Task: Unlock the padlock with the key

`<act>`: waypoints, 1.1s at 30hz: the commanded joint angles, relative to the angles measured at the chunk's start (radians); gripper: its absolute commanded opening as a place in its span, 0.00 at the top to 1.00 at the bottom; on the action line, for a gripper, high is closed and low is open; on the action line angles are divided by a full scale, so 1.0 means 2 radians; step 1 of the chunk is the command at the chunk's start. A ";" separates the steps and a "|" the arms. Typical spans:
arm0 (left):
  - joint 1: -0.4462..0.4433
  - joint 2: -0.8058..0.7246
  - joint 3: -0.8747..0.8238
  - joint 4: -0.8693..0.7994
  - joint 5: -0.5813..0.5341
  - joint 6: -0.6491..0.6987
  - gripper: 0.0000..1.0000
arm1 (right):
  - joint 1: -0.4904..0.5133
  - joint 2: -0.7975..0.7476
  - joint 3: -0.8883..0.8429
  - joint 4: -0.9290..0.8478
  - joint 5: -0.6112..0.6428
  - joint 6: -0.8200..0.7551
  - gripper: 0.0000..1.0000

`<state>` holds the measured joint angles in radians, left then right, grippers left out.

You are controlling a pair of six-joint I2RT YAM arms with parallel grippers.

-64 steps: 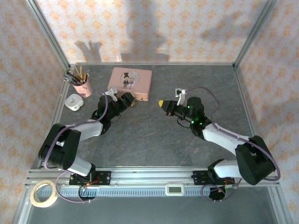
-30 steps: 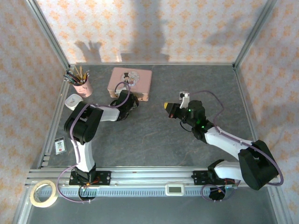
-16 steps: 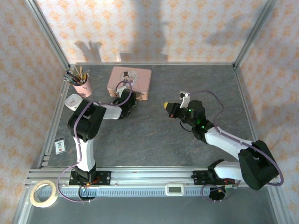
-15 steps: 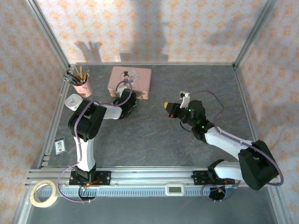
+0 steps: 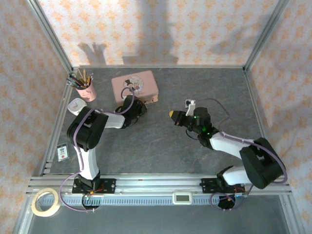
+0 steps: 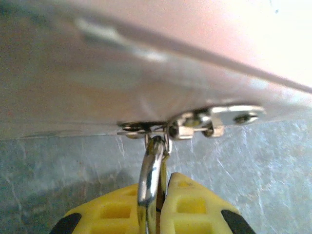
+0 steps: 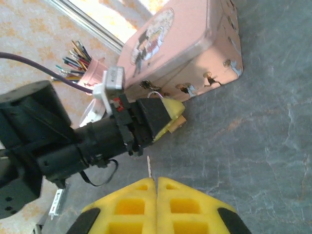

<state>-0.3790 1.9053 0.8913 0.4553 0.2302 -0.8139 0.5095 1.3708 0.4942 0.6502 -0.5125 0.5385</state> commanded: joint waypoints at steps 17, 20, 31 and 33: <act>0.002 -0.074 -0.110 0.214 0.124 -0.211 1.00 | 0.015 0.247 0.038 0.324 -0.135 0.183 1.00; -0.003 -0.075 -0.122 0.232 0.126 -0.224 1.00 | 0.025 0.268 0.060 0.328 -0.134 0.188 1.00; -0.022 -0.073 -0.132 0.273 0.125 -0.248 1.00 | 0.032 0.331 0.097 0.370 -0.115 0.224 1.00; -0.023 -0.072 -0.132 0.275 0.124 -0.249 1.00 | 0.031 0.332 0.091 0.375 -0.109 0.228 1.00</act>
<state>-0.4126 1.7786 0.6327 0.9340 0.4351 -1.2430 0.5735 2.0151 0.6743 1.3365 -0.7589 0.9741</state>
